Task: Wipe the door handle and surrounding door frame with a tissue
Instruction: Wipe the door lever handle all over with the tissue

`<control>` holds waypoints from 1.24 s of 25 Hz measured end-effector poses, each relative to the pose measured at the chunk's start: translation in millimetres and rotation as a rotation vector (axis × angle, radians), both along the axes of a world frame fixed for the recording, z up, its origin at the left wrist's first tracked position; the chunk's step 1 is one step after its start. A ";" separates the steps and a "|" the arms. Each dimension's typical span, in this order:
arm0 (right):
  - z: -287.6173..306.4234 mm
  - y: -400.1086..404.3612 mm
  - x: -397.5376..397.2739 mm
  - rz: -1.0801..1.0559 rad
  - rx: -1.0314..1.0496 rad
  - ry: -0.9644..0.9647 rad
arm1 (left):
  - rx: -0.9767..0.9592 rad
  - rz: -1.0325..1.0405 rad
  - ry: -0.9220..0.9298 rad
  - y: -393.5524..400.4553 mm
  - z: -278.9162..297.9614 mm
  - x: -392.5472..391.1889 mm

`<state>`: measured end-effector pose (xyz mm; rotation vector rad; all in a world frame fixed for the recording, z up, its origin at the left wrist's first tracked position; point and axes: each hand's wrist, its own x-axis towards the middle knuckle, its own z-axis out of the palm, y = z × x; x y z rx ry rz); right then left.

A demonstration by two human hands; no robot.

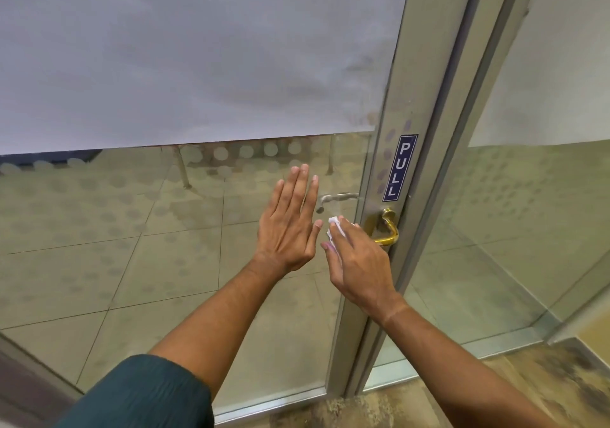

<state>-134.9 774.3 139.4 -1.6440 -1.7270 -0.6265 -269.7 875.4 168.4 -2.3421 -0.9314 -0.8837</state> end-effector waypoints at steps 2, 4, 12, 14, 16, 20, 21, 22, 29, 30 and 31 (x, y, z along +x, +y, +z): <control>-3.3 3.9 -0.5 -0.004 0.002 0.004 | 0.062 0.040 0.014 6.8 -3.0 1.6; -5.5 7.5 0.2 -0.005 -0.003 0.002 | 0.098 0.054 -0.001 11.4 -5.9 3.7; -10.8 16.5 0.8 -0.045 -0.059 -0.117 | 0.184 0.051 -0.094 28.2 -4.5 18.2; -13.9 16.0 2.7 -0.046 -0.057 -0.166 | 0.230 0.077 -0.100 30.4 -5.5 22.1; -17.3 15.8 6.0 -0.025 -0.053 -0.204 | 0.277 0.093 -0.107 34.8 -8.2 25.0; -20.2 13.4 10.4 0.021 -0.110 -0.223 | 0.354 0.120 -0.110 42.1 -11.6 26.4; -20.4 12.1 11.6 0.027 -0.136 -0.227 | 0.366 0.123 -0.112 43.1 -12.3 26.5; -20.6 10.6 13.3 0.037 -0.155 -0.231 | 0.376 0.125 -0.111 43.7 -13.3 26.8; -26.6 -3.2 36.1 0.142 -0.050 -0.211 | 0.395 0.132 -0.122 45.5 -15.8 28.1; -28.8 -6.7 42.2 0.141 -0.028 -0.199 | 0.394 0.134 -0.119 45.8 -16.2 28.3; -29.7 -9.6 49.2 0.135 -0.008 -0.182 | 0.392 0.136 -0.118 46.2 -16.4 28.3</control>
